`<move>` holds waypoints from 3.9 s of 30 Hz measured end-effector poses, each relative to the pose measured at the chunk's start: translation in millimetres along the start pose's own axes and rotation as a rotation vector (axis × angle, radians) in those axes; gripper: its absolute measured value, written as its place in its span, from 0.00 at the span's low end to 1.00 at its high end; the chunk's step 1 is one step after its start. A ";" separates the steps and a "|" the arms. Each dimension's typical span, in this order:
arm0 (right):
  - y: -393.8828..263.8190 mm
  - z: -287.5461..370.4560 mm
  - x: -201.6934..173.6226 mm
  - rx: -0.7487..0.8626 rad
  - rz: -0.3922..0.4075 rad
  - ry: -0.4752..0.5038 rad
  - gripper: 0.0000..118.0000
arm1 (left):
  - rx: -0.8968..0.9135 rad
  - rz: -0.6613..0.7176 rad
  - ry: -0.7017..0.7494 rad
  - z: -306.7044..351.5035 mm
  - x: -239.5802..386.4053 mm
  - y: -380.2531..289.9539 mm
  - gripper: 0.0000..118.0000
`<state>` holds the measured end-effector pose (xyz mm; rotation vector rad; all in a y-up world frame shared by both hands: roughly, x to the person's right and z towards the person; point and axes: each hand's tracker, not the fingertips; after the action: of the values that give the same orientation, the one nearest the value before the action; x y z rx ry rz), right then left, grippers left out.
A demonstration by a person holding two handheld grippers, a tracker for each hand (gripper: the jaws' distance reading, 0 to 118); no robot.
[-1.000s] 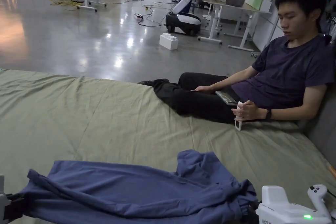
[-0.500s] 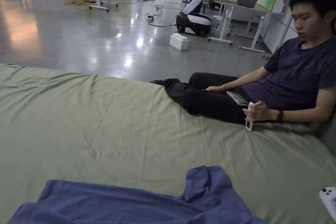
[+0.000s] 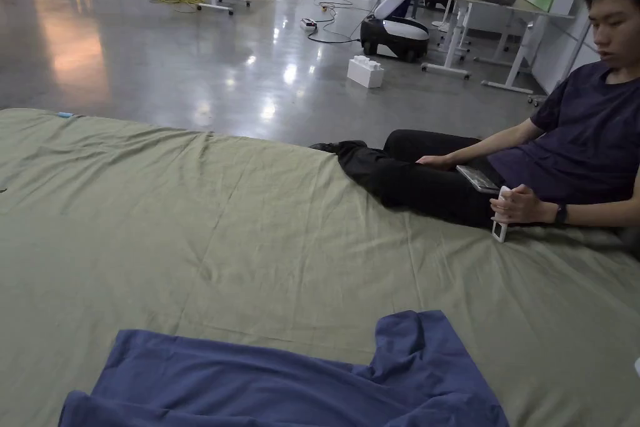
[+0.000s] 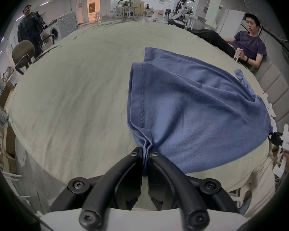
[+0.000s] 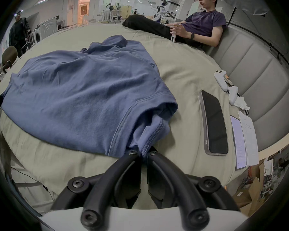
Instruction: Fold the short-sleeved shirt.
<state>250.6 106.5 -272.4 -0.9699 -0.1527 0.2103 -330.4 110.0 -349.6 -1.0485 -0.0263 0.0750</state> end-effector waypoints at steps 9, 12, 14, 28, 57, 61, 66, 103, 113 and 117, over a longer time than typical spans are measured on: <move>46.5 70.0 -4.3 0.252 -0.017 -0.104 0.73 | 0.257 -0.026 0.013 41.1 19.8 25.3 0.38; 70.9 89.1 -11.0 0.377 -0.077 -0.063 0.73 | 0.394 -0.022 0.008 58.9 33.3 44.5 0.38; 84.7 99.3 -18.9 0.492 -0.121 -0.019 0.68 | 0.486 -0.032 0.012 73.9 47.5 54.0 0.38; 163.5 136.9 -82.3 0.906 -0.150 -0.048 0.05 | 0.928 -0.088 0.078 143.3 113.9 86.6 0.00; 198.4 57.1 -73.2 0.739 -0.096 -0.026 0.00 | 0.165 0.024 -0.002 -84.3 7.7 215.1 0.66; 195.7 44.3 -69.7 0.698 -0.086 -0.040 0.00 | 0.016 0.019 -0.019 -124.9 8.5 223.7 0.65; 189.1 31.4 -63.3 0.650 -0.086 -0.050 0.00 | 0.003 -0.080 0.065 -143.5 23.4 221.0 0.35; 276.2 -189.7 11.7 -0.072 -0.108 0.101 0.03 | 0.166 -0.131 0.069 -79.1 49.9 204.2 0.02; 270.0 -165.6 14.6 0.026 -0.107 0.076 0.02 | 0.173 -0.112 0.058 -73.8 47.7 202.6 0.02; 260.9 -127.2 29.8 0.091 -0.127 0.089 0.02 | 0.195 -0.099 0.041 -62.8 42.9 198.1 0.02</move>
<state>279.3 154.9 -558.7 -0.8739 -0.1213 0.0565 -293.8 157.3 -553.2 -0.8522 -0.0329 -0.0335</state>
